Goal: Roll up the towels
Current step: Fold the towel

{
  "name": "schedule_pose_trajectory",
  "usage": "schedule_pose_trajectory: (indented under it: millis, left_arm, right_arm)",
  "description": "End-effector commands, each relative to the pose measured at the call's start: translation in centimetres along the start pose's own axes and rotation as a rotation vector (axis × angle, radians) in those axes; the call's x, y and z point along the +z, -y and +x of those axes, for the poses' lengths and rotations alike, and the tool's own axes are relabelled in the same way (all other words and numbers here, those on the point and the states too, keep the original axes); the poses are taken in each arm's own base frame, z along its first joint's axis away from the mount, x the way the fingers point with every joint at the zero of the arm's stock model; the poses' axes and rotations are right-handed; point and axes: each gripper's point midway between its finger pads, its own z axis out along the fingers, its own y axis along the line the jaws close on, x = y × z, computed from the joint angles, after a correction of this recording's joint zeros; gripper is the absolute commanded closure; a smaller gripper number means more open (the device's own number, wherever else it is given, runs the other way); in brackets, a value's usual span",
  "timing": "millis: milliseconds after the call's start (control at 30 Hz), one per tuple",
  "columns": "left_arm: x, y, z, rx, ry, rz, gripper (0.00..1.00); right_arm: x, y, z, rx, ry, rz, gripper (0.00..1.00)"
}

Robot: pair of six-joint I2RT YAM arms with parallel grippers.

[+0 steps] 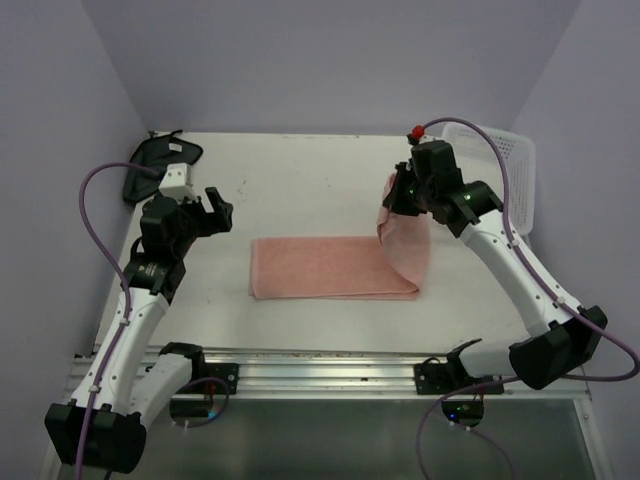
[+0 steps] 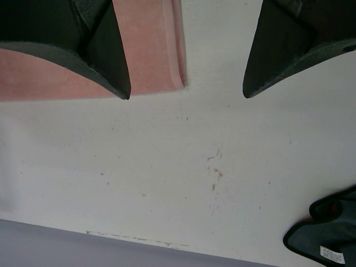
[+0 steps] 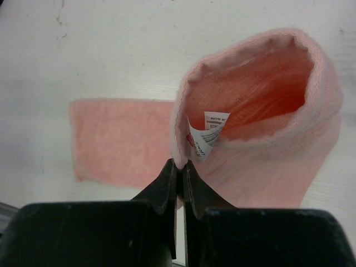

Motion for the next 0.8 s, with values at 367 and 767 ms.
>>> schedule_pose_trajectory:
  millis: [367,767]
  left_arm:
    - [0.0,0.2,-0.1,0.018,0.017,0.012,0.14]
    - [-0.1,0.2,-0.1,0.015,0.020,0.012,0.14]
  right_arm:
    - [-0.2,-8.3,2.8,-0.243,-0.205,-0.233,1.00]
    - [1.1,-13.5,5.1,-0.349,-0.263,-0.317,1.00]
